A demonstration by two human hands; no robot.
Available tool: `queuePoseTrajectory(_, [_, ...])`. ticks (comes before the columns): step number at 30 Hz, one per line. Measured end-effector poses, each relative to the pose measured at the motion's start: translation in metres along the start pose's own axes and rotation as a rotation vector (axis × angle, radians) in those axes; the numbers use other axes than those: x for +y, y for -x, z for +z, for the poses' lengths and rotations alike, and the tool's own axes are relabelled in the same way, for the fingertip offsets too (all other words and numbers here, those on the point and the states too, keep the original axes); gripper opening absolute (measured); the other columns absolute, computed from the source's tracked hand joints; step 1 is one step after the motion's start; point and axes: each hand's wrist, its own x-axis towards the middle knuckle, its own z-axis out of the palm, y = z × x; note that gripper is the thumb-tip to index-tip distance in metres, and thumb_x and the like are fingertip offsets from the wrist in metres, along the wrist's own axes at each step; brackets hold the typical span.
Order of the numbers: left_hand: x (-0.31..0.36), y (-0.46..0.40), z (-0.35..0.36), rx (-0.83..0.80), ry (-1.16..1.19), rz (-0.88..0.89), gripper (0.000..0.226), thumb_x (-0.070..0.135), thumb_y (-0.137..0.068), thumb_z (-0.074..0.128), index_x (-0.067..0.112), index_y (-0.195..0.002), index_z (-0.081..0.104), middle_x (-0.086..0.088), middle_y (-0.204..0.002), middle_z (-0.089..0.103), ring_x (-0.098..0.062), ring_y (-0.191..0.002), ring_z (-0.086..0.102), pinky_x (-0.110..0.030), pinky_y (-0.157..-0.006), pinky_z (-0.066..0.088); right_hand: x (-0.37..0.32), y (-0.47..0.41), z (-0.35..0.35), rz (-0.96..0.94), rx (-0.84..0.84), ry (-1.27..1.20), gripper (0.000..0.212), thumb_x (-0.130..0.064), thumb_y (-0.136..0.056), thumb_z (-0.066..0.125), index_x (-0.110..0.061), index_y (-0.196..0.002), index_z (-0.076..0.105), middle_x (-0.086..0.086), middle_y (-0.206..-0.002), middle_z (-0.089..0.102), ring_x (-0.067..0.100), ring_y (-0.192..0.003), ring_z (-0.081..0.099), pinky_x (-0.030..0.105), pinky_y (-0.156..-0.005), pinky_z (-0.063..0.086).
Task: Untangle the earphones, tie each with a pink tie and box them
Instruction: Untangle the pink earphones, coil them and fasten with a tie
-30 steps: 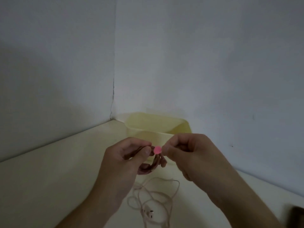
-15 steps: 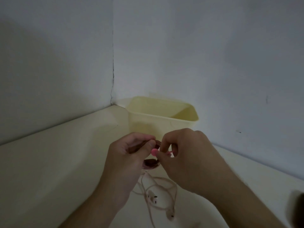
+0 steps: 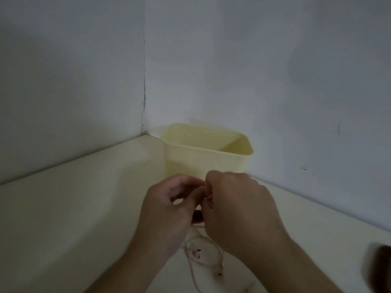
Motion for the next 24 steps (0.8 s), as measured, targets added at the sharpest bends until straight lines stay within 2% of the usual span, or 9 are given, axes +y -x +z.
queuePoseTrajectory(3, [0.001,0.001,0.000,-0.030,-0.007,-0.013,0.013,-0.001,-0.094,0.071,0.008,-0.090,0.080,-0.010,-0.085,0.079,-0.020,-0.064,0.074,-0.025,-0.055,0.057,0.002,0.000,0.002,0.003,0.036,-0.027,0.029,-0.039,-0.096,0.061,-0.032,-0.112,0.037,-0.011,-0.098,0.061,0.018,-0.085,0.060,0.034,-0.067,0.046])
queuePoseTrajectory(6, [0.001,0.002,-0.001,-0.053,-0.039,0.015,0.017,-0.002,-0.094,0.071,0.010,-0.090,0.080,-0.008,-0.085,0.079,-0.017,-0.070,0.074,-0.023,-0.055,0.057,0.005,-0.001,0.006,0.020,0.058,-0.012,0.027,-0.039,-0.096,0.056,-0.033,-0.120,0.043,-0.011,-0.101,0.064,0.017,-0.088,0.063,0.033,-0.067,0.046])
queuePoseTrajectory(9, [-0.001,0.001,-0.002,-0.068,-0.099,0.061,0.022,-0.002,-0.093,0.072,0.016,-0.087,0.082,-0.003,-0.084,0.080,-0.016,-0.078,0.074,-0.023,-0.056,0.057,0.009,-0.003,0.010,0.076,0.023,-0.003,0.019,-0.037,-0.094,0.052,-0.032,-0.110,0.060,-0.009,-0.092,0.064,0.019,-0.086,0.064,0.034,-0.070,0.053])
queuePoseTrajectory(11, [-0.001,0.003,-0.001,-0.090,-0.145,0.087,0.025,-0.001,-0.094,0.071,0.021,-0.087,0.082,0.000,-0.085,0.080,-0.015,-0.082,0.075,-0.025,-0.059,0.059,0.011,-0.005,0.012,0.103,-0.011,-0.005,0.015,-0.036,-0.090,0.054,-0.029,-0.100,0.064,-0.007,-0.085,0.062,0.019,-0.081,0.064,0.035,-0.072,0.057])
queuePoseTrajectory(17, [-0.002,0.004,0.000,-0.097,-0.165,0.113,0.027,0.001,-0.095,0.070,0.024,-0.090,0.083,0.001,-0.091,0.080,-0.017,-0.081,0.077,-0.034,-0.069,0.064,0.016,-0.007,0.015,0.124,0.035,-0.020,0.012,-0.037,-0.088,0.057,-0.027,-0.094,0.061,-0.009,-0.080,0.058,0.018,-0.079,0.062,0.033,-0.071,0.056])
queuePoseTrajectory(24, [-0.003,0.003,0.000,-0.075,-0.092,0.065,0.021,0.001,-0.093,0.073,0.020,-0.090,0.080,-0.005,-0.092,0.078,-0.021,-0.075,0.076,-0.032,-0.064,0.062,0.022,-0.009,0.019,0.068,0.130,-0.028,0.008,-0.032,-0.089,0.057,-0.028,-0.096,0.059,-0.009,-0.073,0.056,0.017,-0.076,0.061,0.031,-0.064,0.052])
